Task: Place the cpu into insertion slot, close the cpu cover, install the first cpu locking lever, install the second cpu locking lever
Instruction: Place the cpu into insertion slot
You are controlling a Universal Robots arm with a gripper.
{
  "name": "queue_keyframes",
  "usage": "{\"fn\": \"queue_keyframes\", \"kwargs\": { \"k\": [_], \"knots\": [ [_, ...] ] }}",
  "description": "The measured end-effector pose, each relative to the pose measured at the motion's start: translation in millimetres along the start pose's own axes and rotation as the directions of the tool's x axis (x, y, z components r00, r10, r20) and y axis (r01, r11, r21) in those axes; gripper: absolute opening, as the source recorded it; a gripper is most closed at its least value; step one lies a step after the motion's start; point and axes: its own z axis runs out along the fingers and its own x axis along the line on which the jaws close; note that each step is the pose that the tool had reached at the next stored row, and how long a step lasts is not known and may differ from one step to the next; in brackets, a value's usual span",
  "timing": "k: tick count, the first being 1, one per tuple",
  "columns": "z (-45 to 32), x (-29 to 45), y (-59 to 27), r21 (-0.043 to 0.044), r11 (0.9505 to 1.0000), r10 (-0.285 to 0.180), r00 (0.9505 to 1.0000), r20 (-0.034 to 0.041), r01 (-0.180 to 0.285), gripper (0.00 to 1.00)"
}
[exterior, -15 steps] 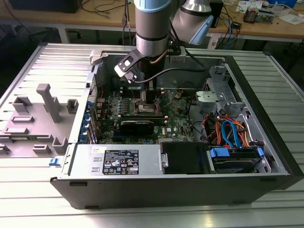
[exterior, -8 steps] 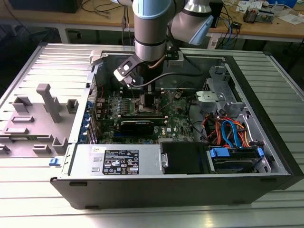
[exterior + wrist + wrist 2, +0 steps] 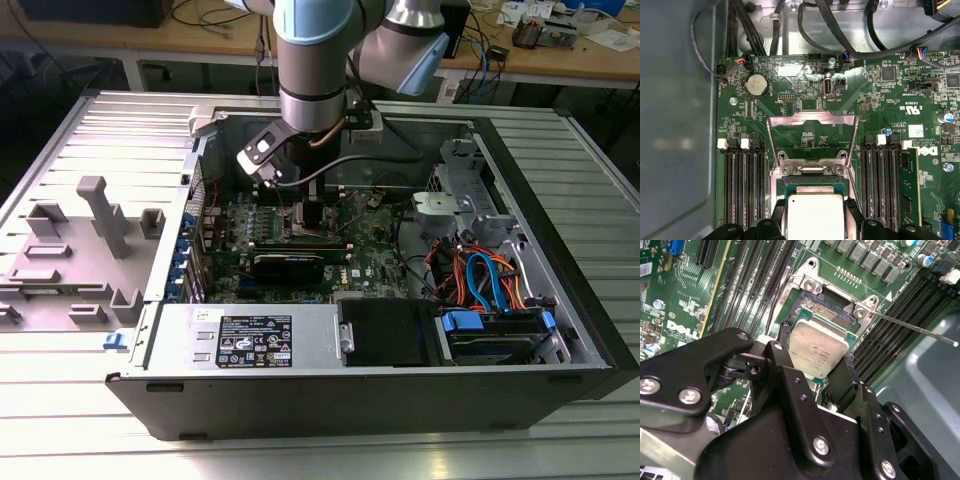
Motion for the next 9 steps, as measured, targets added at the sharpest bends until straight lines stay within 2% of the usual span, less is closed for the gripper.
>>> {"fn": "queue_keyframes", "kwargs": {
  "k": [5, 9],
  "knots": [
    [6.2, -0.1, -1.1, -0.001, 1.0, 0.007, 1.0, 0.0055, -0.007, 0.55],
    [11.1, -0.3, -1.7, -0.0012, 1.0, 0.009, 0.9999, 0.0062, -0.009, 0.55]
  ]
}}
